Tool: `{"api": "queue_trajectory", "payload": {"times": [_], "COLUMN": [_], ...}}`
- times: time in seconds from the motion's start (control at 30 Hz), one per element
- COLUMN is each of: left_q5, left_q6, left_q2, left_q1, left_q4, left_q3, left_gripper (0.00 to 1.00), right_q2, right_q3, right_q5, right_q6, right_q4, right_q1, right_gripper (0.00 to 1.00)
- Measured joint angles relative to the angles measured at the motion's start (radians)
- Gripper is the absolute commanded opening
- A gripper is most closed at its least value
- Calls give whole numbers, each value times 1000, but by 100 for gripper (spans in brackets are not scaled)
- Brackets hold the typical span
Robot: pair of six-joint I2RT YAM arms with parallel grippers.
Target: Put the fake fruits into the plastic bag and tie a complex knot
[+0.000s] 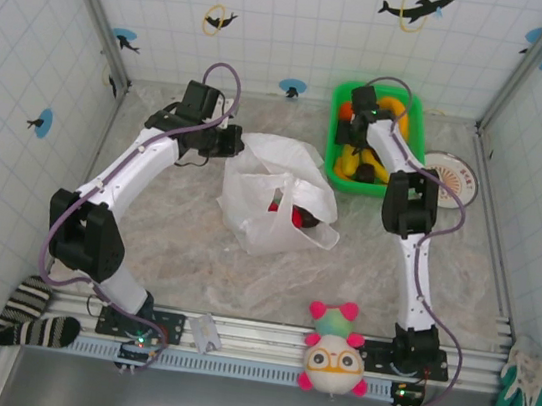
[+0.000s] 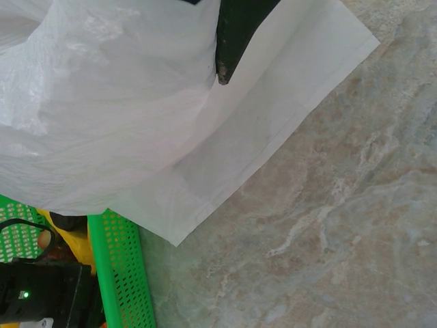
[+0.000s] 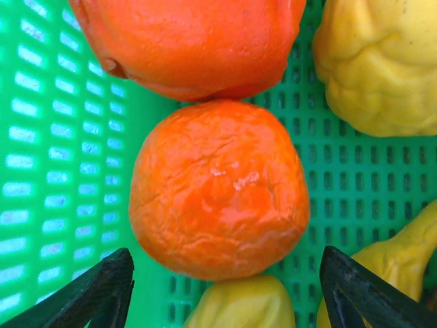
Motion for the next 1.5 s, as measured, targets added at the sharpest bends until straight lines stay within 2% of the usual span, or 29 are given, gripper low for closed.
{"api": "queue_trajectory", "payload": {"times": [0.3, 0.37, 0.47, 0.83, 1.3, 1.5], "left_q5": [0, 0, 0, 0, 0, 0], "left_q6": [-3, -3, -2, -2, -2, -2], "left_q2": [0, 0, 0, 4, 4, 4], "left_q1": [0, 0, 0, 0, 0, 0], "left_q4": [0, 0, 0, 0, 0, 0], "left_q3": [0, 0, 0, 0, 0, 0], "left_gripper": [7, 7, 7, 7, 8, 8], "right_q2": [-79, -98, -125, -135, -127, -107], "right_q3": [-9, -9, -9, -37, -92, -95], "right_q5": [-26, -28, -29, -33, -29, -24], "right_q6": [-27, -33, -40, -49, -21, -18], "right_q4": [-55, -62, -80, -135, -129, -34], "right_q1": [0, 0, 1, 13, 20, 20], "right_gripper": [80, 78, 71, 69, 69, 68]}}
